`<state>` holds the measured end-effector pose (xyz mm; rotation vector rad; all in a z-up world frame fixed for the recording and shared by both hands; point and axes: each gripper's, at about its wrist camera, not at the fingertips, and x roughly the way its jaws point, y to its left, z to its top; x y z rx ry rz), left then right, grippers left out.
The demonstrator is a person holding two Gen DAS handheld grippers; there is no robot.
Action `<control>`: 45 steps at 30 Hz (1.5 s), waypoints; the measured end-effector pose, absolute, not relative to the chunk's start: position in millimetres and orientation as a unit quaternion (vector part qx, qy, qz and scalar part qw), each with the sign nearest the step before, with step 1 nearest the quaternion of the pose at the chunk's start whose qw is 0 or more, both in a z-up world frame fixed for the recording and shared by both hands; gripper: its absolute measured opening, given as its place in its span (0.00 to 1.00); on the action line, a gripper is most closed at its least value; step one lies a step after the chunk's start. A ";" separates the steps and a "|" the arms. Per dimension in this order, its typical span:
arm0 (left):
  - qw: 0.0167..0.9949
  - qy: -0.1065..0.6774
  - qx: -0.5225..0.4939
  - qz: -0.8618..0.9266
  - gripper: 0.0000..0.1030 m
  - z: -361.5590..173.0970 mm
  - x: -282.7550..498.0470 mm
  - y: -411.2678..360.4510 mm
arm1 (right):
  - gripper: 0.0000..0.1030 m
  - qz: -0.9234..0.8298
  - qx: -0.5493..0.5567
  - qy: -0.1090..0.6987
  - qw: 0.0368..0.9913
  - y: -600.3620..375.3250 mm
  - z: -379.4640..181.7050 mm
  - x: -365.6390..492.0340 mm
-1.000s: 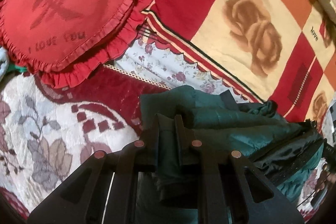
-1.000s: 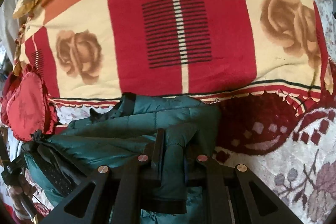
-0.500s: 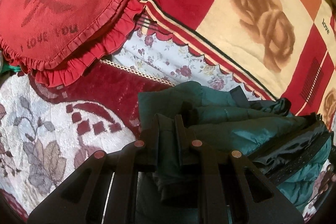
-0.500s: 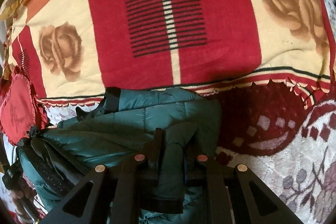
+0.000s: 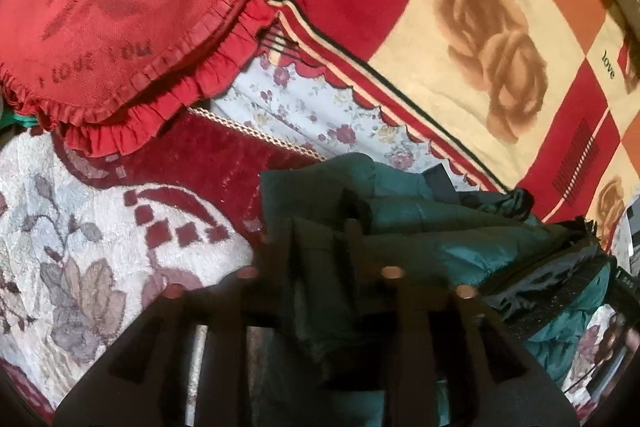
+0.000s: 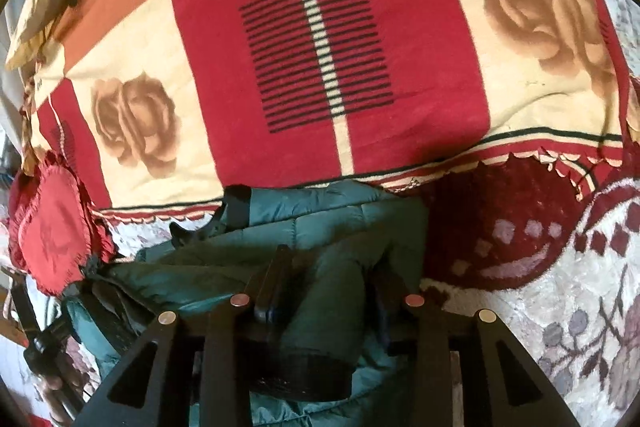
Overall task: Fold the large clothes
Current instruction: 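Open both grippers to release the folded hem, then press the folded jacket flat with both open grippers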
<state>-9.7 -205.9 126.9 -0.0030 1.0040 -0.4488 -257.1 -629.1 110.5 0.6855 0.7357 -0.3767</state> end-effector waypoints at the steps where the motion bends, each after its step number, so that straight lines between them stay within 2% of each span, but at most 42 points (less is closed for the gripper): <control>1: 0.859 0.467 -0.004 -0.207 0.53 130.6 -10.6 -201.7 | 0.34 -0.181 0.326 0.348 0.860 -629.3 112.5 -259.1; 2: 0.864 0.460 -0.011 -0.206 0.59 133.6 -11.1 -198.0 | 0.35 -0.183 0.325 0.345 0.861 -629.3 115.4 -261.0; 4: 0.870 0.448 -0.021 -0.206 0.60 141.1 -12.3 -189.9 | 0.39 -0.186 0.320 0.339 0.865 -628.2 121.0 -264.0; 5: 0.871 0.446 -0.019 -0.206 0.60 143.5 -13.0 -188.5 | 0.46 -0.193 0.314 0.335 0.867 -627.4 124.5 -266.0; 6: 0.873 0.441 -0.015 -0.206 0.60 146.3 -14.9 -187.4 | 0.59 -0.199 0.310 0.329 0.870 -627.7 127.1 -268.1; 8: 0.878 0.431 -0.008 -0.206 0.60 151.5 -19.3 -186.4 | 0.69 -0.207 0.308 0.308 0.876 -628.0 135.7 -274.6; 17: 0.886 0.413 -0.006 -0.211 0.60 161.9 -36.1 -184.5 | 0.69 -0.179 0.269 0.310 0.894 -597.7 148.7 -282.8; 26: 0.898 0.375 0.016 -0.230 0.60 171.1 -72.0 -204.5 | 0.67 -0.067 0.132 0.348 0.926 -495.5 136.9 -257.2; 30: 0.886 0.389 0.049 -0.247 0.60 156.4 -82.1 -232.0 | 0.57 -0.048 0.104 0.369 0.922 -469.9 122.3 -223.8; 35: 0.873 0.423 0.085 -0.227 0.60 124.6 -69.2 -252.6 | 0.55 -0.093 0.082 0.394 0.911 -466.8 98.8 -171.9; 40: 0.870 0.434 0.071 -0.220 0.60 104.6 -50.7 -252.0 | 0.55 -0.138 0.080 0.415 0.896 -479.9 66.2 -133.8; 45: 0.869 0.433 0.079 -0.226 0.66 92.1 -39.1 -257.7 | 0.56 -0.142 0.105 0.434 0.883 -492.1 36.8 -116.5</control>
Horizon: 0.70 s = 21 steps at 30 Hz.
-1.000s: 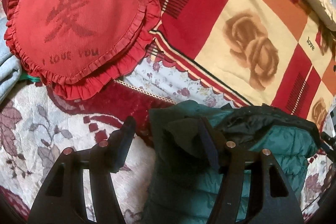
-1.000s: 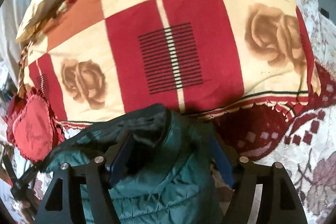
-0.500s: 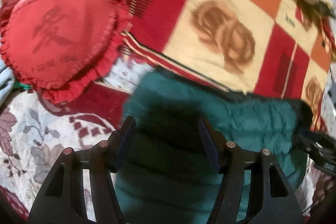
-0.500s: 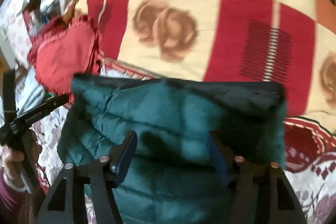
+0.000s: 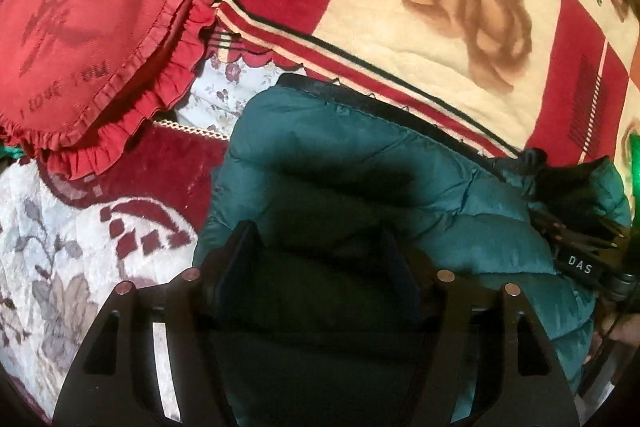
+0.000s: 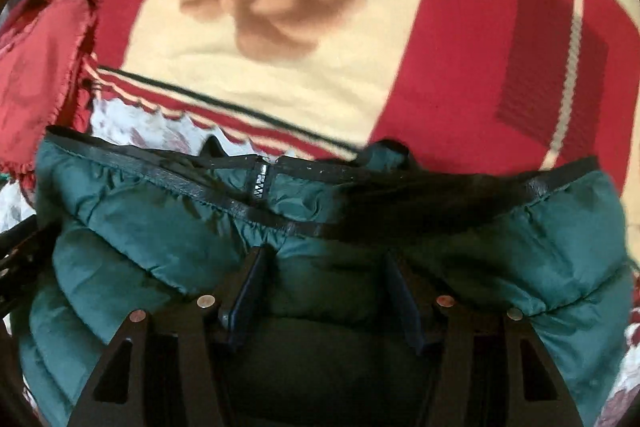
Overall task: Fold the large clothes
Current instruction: 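Press the folded jacket flat with both open grippers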
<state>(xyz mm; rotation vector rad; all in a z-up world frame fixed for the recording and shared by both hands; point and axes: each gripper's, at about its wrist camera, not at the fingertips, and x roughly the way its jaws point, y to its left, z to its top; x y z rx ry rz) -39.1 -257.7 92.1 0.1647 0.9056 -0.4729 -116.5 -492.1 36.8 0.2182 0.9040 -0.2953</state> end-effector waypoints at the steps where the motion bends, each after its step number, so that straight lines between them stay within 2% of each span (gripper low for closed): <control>1: 0.869 0.432 0.079 -0.229 0.67 89.2 -38.3 -258.4 | 0.56 -0.141 0.110 0.434 0.883 -494.3 33.7 -116.8; 6: 0.865 0.439 0.089 -0.226 0.69 82.2 -32.5 -263.3 | 0.56 -0.137 0.130 0.441 0.877 -501.8 34.0 -118.2; 10: 0.871 0.425 0.098 -0.224 0.69 102.2 -40.1 -257.2 | 0.55 -0.112 0.142 0.403 0.897 -493.9 71.9 -150.6; 14: 0.888 0.389 0.108 -0.222 0.69 125.5 -45.0 -251.3 | 0.56 -0.141 0.106 0.371 0.912 -502.6 103.7 -192.7; 21: 0.868 0.456 0.078 -0.178 0.69 95.0 -7.6 -253.6 | 0.56 -0.199 0.103 0.390 0.893 -547.0 84.0 -200.9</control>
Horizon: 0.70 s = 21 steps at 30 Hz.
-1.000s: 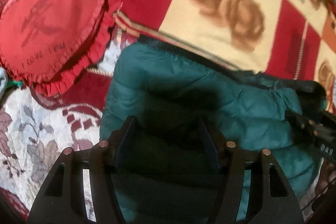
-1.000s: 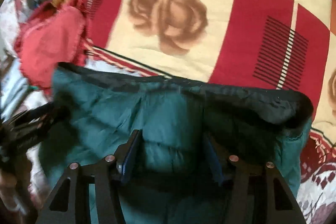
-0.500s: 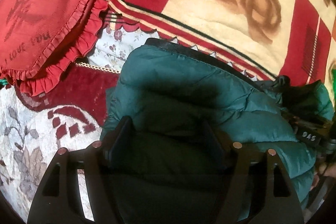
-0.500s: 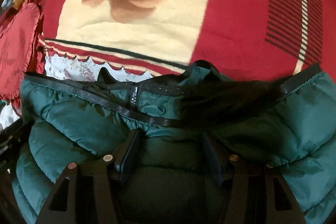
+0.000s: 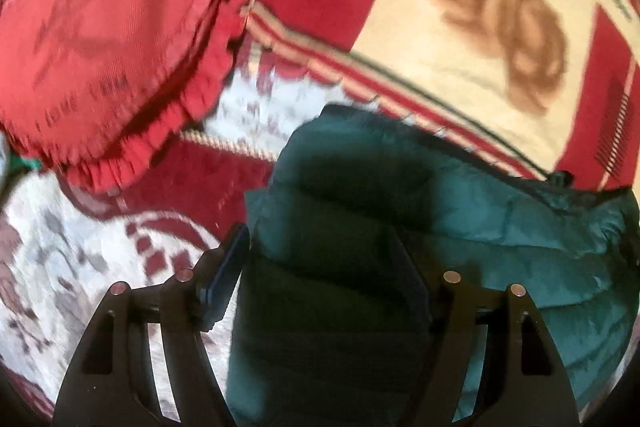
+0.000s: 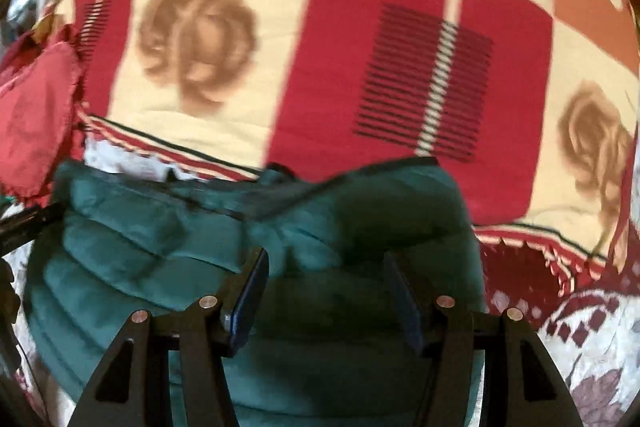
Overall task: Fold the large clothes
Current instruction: 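Press the folded jacket flat with both open grippers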
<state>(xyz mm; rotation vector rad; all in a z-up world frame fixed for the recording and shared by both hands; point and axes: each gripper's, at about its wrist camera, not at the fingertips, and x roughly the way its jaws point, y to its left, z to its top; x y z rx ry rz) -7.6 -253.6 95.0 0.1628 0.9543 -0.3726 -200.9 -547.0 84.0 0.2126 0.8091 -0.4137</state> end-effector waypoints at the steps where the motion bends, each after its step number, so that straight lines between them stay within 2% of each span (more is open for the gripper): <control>1: 0.867 0.461 0.070 -0.176 0.70 88.4 -4.9 -252.5 | 0.56 -0.203 0.101 0.397 0.889 -551.4 76.1 -196.8; 3: 0.870 0.458 0.063 -0.172 0.72 82.1 -4.3 -252.0 | 0.56 -0.206 0.095 0.417 0.880 -555.9 56.8 -187.4; 5: 0.871 0.456 0.067 -0.170 0.78 76.6 -2.9 -253.3 | 0.57 -0.208 0.098 0.422 0.877 -559.4 44.6 -181.1; 11: 0.866 0.466 0.031 -0.178 0.80 61.9 5.1 -246.2 | 0.59 -0.207 0.111 0.416 0.879 -567.7 31.8 -176.6; 14: 0.869 0.461 0.041 -0.175 0.80 65.1 1.3 -247.4 | 0.59 -0.208 0.111 0.422 0.875 -569.4 39.7 -182.0; 21: 0.886 0.420 0.075 -0.179 0.80 95.2 -28.7 -232.5 | 0.59 -0.176 0.100 0.383 0.901 -546.5 96.3 -230.6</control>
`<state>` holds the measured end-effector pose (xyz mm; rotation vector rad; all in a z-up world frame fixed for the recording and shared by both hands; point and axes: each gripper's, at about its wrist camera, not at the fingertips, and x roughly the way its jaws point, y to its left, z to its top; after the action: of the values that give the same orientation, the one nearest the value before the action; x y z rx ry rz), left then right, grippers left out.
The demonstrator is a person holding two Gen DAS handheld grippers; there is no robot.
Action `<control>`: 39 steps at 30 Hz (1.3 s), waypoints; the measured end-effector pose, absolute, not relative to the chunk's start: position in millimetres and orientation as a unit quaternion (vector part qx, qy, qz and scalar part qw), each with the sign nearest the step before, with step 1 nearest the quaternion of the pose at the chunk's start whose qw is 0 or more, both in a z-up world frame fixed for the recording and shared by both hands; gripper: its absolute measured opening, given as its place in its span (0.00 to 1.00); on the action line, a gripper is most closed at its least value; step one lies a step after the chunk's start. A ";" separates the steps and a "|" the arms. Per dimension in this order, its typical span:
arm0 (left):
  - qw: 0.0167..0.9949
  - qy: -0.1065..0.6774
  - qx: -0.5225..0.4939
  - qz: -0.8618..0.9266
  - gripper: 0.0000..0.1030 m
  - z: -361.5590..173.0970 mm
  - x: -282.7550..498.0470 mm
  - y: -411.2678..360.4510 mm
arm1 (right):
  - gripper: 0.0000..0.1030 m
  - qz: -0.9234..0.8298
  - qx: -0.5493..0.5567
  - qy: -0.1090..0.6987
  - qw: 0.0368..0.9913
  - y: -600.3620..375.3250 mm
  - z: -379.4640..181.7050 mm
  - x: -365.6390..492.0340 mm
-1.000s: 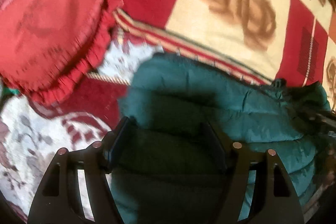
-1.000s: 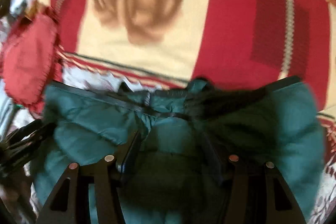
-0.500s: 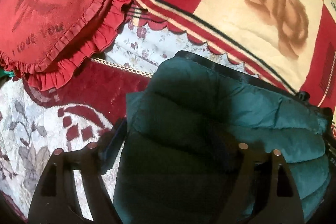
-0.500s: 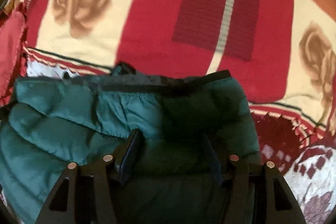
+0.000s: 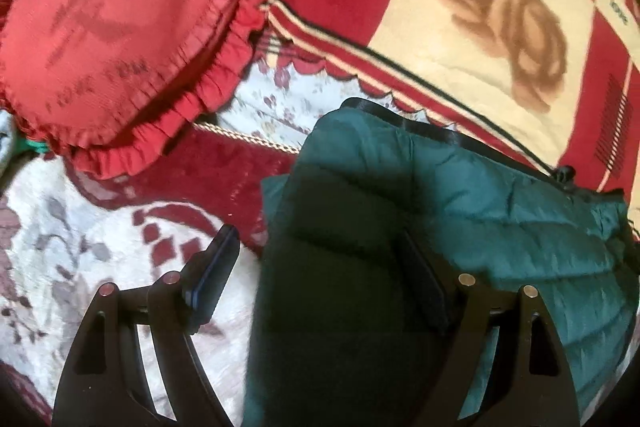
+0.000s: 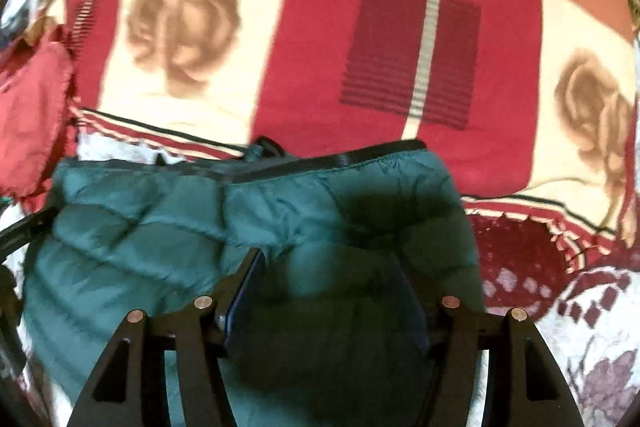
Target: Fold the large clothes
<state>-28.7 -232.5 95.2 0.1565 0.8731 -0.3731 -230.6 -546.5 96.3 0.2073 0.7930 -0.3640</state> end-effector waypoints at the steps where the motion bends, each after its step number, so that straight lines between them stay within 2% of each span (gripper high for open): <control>1: 0.888 0.414 0.079 -0.181 0.80 99.5 -35.3 -229.0 | 0.59 -0.170 0.097 0.381 0.904 -542.5 100.8 -237.2; 5: 0.889 0.409 0.075 -0.193 0.80 110.1 -56.6 -216.8 | 0.61 -0.162 0.091 0.364 0.913 -527.6 110.9 -261.8; 14: 0.881 0.426 0.083 -0.188 0.80 94.5 -95.8 -195.9 | 0.62 -0.189 0.142 0.400 0.886 -542.7 68.7 -270.8; 18: 0.877 0.438 0.080 -0.182 0.80 80.4 -93.0 -196.1 | 0.71 -0.195 0.132 0.409 0.881 -545.2 51.4 -262.9; 23: 0.878 0.434 0.097 -0.176 0.80 78.6 -97.7 -198.7 | 0.71 -0.200 0.138 0.420 0.874 -544.3 64.5 -267.7; 32: 0.875 0.443 0.079 -0.175 0.80 76.4 -95.7 -194.7 | 0.71 -0.165 0.118 0.376 0.904 -511.2 109.8 -296.2; 36: 0.876 0.442 0.080 -0.175 0.80 75.0 -96.4 -195.1 | 0.71 -0.148 0.112 0.390 0.902 -499.0 100.2 -289.1; 39: 0.876 0.442 0.079 -0.175 0.80 74.6 -96.4 -194.2 | 0.71 -0.157 0.122 0.423 0.884 -502.4 70.1 -277.2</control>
<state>-96.4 -194.2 74.6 0.1655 0.9233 -0.3660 -277.2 -502.4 70.1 0.2542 0.8805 -0.3257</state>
